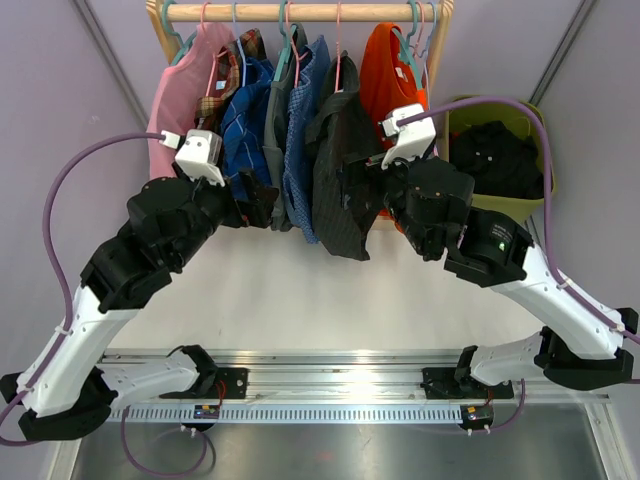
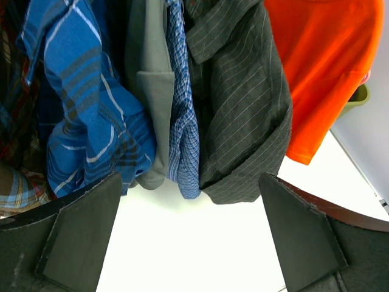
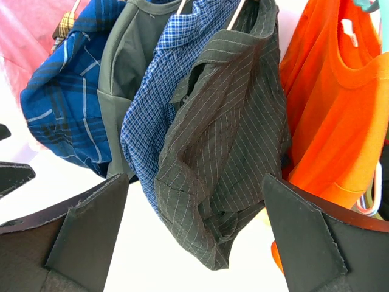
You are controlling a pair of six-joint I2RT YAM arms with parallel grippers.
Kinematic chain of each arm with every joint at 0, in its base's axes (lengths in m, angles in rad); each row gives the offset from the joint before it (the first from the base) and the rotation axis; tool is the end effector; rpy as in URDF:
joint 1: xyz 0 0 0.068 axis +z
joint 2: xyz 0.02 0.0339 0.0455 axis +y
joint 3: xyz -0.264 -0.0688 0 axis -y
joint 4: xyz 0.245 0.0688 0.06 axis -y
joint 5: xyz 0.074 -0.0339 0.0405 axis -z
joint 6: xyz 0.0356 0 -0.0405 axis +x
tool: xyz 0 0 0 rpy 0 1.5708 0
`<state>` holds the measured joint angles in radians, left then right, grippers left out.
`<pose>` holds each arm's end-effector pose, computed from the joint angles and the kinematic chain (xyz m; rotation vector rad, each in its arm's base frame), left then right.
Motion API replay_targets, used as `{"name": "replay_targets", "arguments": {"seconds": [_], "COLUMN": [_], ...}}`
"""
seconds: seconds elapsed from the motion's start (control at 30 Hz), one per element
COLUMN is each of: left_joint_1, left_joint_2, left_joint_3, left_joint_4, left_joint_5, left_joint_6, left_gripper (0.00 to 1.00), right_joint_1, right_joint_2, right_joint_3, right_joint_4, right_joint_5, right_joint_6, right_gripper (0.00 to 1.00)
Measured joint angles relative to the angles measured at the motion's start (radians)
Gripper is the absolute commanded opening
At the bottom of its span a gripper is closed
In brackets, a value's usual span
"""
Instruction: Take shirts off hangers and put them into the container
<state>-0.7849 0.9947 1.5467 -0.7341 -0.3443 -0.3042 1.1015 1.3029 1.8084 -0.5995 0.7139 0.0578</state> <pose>0.1210 -0.1039 0.4950 0.1705 1.7598 -0.4946 0.1275 0.1998 0.5297 -0.3191 1.6187 0.2914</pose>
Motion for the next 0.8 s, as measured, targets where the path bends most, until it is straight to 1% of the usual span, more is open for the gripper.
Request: {"name": "replay_targets", "arguments": {"seconds": [0.2, 0.43, 0.67, 0.73, 0.8], "left_joint_1": [0.000, 0.000, 0.000, 0.000, 0.000], "left_joint_2": [-0.016, -0.073, -0.097, -0.095, -0.093], "left_joint_3": [-0.030, -0.077, -0.115, -0.118, -0.122], "left_joint_4": [0.008, 0.039, 0.064, 0.064, 0.065], "left_joint_5": [-0.001, -0.002, -0.001, 0.001, 0.003], "left_joint_6": [-0.003, -0.016, -0.031, -0.036, -0.041], "left_gripper": [0.99, 0.99, 0.99, 0.99, 0.99], "right_joint_1": [0.000, 0.000, -0.001, -0.014, -0.059], "right_joint_2": [0.008, 0.010, 0.014, 0.033, 0.068], "right_joint_3": [-0.002, -0.010, -0.037, -0.023, 0.010], "right_joint_4": [0.003, 0.016, 0.078, 0.078, 0.069], "right_joint_5": [-0.001, 0.000, 0.002, -0.003, -0.031], "right_joint_6": [0.002, -0.003, -0.023, -0.019, 0.003], "right_gripper": [1.00, 1.00, 1.00, 0.99, 0.99]}}
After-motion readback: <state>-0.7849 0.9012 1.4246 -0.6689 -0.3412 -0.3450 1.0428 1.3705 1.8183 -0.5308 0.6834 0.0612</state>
